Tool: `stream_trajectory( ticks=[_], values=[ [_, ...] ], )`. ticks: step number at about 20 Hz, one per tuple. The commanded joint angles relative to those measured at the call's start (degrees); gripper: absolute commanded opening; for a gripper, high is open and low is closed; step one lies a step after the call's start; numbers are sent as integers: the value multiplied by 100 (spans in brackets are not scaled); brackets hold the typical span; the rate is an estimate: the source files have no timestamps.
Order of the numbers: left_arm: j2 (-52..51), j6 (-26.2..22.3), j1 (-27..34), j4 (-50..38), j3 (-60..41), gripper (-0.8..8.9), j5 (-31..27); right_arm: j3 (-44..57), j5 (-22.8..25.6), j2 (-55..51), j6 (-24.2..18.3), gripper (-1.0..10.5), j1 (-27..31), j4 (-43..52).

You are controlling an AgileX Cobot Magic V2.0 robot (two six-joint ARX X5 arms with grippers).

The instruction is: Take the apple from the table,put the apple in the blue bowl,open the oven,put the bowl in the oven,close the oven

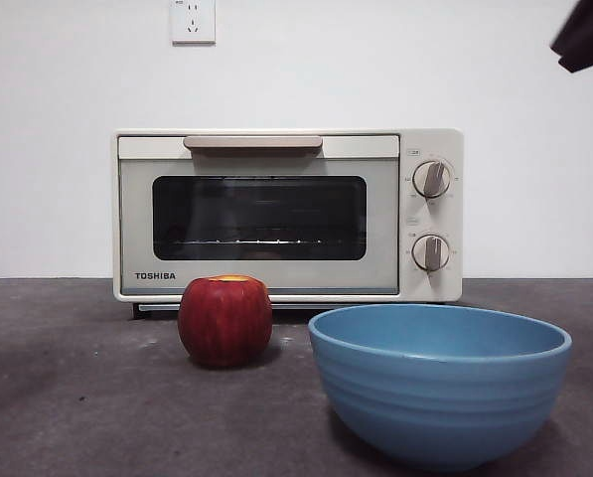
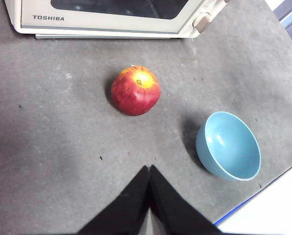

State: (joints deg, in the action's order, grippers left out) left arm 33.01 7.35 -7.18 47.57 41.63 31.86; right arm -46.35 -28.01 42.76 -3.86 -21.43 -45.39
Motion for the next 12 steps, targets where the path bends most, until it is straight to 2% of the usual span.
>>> stream_trajectory(
  ticks=[1, 2, 6, 12],
  values=[
    [28, -90, -15, -42, 98, 7, 28, -101, 280, 28, 227, 499, -35, 149],
    [28, -90, -15, -44, 98, 7, 28, -101, 326, 39, 352, 550, -37, 188],
    [28, -90, -15, -48, 98, 7, 28, -101, 315, 291, 516, 557, -142, 442],
    [28, -87, -15, -85, 98, 7, 28, -105, 420, 1239, 1080, 557, -872, 1628]
  ],
)
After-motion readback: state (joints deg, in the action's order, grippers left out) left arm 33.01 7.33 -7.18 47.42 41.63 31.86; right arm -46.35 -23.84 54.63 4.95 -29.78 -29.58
